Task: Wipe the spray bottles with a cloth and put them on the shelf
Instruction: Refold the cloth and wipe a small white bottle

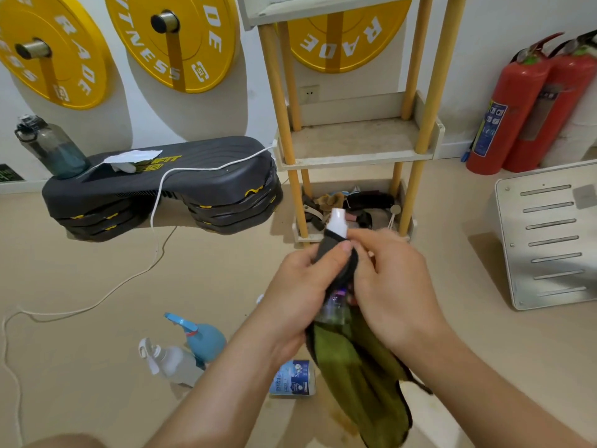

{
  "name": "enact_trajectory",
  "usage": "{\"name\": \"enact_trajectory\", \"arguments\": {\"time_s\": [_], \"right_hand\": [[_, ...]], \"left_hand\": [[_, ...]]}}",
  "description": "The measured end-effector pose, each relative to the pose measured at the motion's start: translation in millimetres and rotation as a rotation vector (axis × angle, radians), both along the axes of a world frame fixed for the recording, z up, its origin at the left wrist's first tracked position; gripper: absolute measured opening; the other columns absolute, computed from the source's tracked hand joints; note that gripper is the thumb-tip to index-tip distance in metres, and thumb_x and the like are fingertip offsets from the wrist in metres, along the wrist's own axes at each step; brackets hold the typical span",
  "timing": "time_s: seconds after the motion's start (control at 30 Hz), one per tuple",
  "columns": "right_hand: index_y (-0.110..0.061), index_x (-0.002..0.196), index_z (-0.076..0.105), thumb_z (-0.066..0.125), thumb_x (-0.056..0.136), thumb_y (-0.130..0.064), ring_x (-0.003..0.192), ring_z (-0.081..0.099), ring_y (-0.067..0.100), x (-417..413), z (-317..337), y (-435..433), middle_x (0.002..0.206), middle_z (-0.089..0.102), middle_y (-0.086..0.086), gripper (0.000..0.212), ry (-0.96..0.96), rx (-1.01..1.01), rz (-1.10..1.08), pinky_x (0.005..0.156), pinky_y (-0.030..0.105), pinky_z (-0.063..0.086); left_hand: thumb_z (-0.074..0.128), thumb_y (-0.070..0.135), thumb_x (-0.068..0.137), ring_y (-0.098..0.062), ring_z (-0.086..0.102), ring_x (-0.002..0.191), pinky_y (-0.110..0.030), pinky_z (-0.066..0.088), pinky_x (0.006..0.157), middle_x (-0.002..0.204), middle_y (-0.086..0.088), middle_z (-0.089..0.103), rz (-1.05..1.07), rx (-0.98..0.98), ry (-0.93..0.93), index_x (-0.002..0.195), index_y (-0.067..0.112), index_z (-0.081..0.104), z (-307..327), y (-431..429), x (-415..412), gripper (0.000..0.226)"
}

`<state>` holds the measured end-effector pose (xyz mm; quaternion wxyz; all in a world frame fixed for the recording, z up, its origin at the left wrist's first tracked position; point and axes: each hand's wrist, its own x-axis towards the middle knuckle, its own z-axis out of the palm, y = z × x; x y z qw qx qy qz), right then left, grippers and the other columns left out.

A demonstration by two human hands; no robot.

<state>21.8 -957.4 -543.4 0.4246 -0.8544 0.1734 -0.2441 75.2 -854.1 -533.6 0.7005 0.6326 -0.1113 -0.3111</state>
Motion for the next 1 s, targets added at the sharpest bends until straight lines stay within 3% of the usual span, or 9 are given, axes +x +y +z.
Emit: {"name": "enact_trajectory", "arguments": {"time_s": [0.1,0.23,0.3,0.37,0.47,0.6,0.7,0.87,1.0], "right_hand": [[-0.035,0.126,0.062,0.064,0.093,-0.025,0.094,0.058,0.009,0,2,-11,0.109,0.049,-0.006,0.034,-0.072,-0.015,0.011,0.083,0.030,0.053],[-0.021,0.134,0.060,0.045,0.097,-0.054,0.126,0.058,0.031,-1,3,-15,0.132,0.063,0.013,0.052,0.026,1.190,0.493,0.106,0.046,0.047],[-0.018,0.129,0.064,0.044,0.091,-0.059,0.119,0.064,0.029,-5,2,-4,0.127,0.067,0.014,0.059,0.086,1.343,0.641,0.103,0.045,0.050],[-0.018,0.124,0.063,0.051,0.085,-0.057,0.105,0.071,0.021,-7,-2,11,0.112,0.075,0.007,0.057,0.130,1.102,0.664,0.090,0.035,0.058],[-0.021,0.125,0.059,0.045,0.087,-0.047,0.098,0.072,0.009,-7,-7,20,0.104,0.076,-0.004,0.048,0.074,0.876,0.614,0.078,0.021,0.057],[-0.032,0.132,0.054,0.062,0.095,-0.034,0.109,0.067,0.011,-4,-9,25,0.115,0.072,-0.009,0.038,0.051,0.641,0.595,0.095,0.038,0.055],[-0.042,0.140,0.047,0.062,0.097,-0.029,0.107,0.062,0.003,-3,-8,26,0.115,0.068,-0.016,0.048,0.007,0.260,0.467,0.093,0.031,0.051],[-0.039,0.147,0.035,0.051,0.098,-0.042,0.101,0.060,0.015,-4,3,25,0.112,0.066,-0.010,0.051,0.036,-0.170,0.364,0.086,0.034,0.047],[-0.036,0.152,0.031,0.038,0.096,-0.050,0.093,0.059,0.018,-7,8,21,0.105,0.063,-0.006,0.057,0.013,-0.392,0.210,0.075,0.037,0.050]], "left_hand": [[0.066,0.013,0.090,-0.026,0.067,0.080,-0.034,0.055,0.072,0.092,-0.022,0.071,0.063,-0.035,-0.126,0.099,0.003,0.068,3,4,10,0.014],[0.066,0.014,0.078,-0.024,0.066,0.082,-0.035,0.055,0.073,0.093,-0.014,0.070,0.039,-0.179,-0.135,0.105,0.006,0.065,14,5,5,0.028],[0.071,0.013,0.082,-0.018,0.065,0.076,-0.030,0.055,0.067,0.083,-0.006,0.070,0.088,-0.093,-0.242,0.097,0.010,0.066,19,5,4,0.016],[0.070,0.027,0.086,-0.011,0.063,0.067,-0.028,0.052,0.064,0.071,0.006,0.068,0.201,0.133,-0.478,0.082,0.019,0.066,21,8,10,0.010],[0.057,0.053,0.078,-0.007,0.060,0.063,-0.029,0.046,0.061,0.061,0.010,0.064,0.360,0.385,-0.720,0.066,0.022,0.063,23,14,18,0.034],[0.055,0.055,0.087,-0.018,0.066,0.071,-0.045,0.053,0.076,0.064,0.003,0.068,0.507,0.317,-0.497,0.063,0.019,0.065,27,16,25,0.044],[0.051,0.045,0.097,-0.032,0.070,0.084,-0.050,0.054,0.087,0.086,-0.017,0.072,0.512,0.202,-0.292,0.080,0.008,0.068,31,18,31,0.044],[0.052,0.034,0.100,-0.019,0.064,0.068,-0.033,0.056,0.065,0.078,-0.011,0.063,0.429,-0.229,0.110,0.098,0.005,0.061,31,18,29,0.030],[0.047,0.028,0.101,-0.022,0.072,0.073,-0.034,0.061,0.064,0.079,-0.014,0.071,0.327,-0.433,0.260,0.107,-0.005,0.058,31,19,28,0.035]]}}
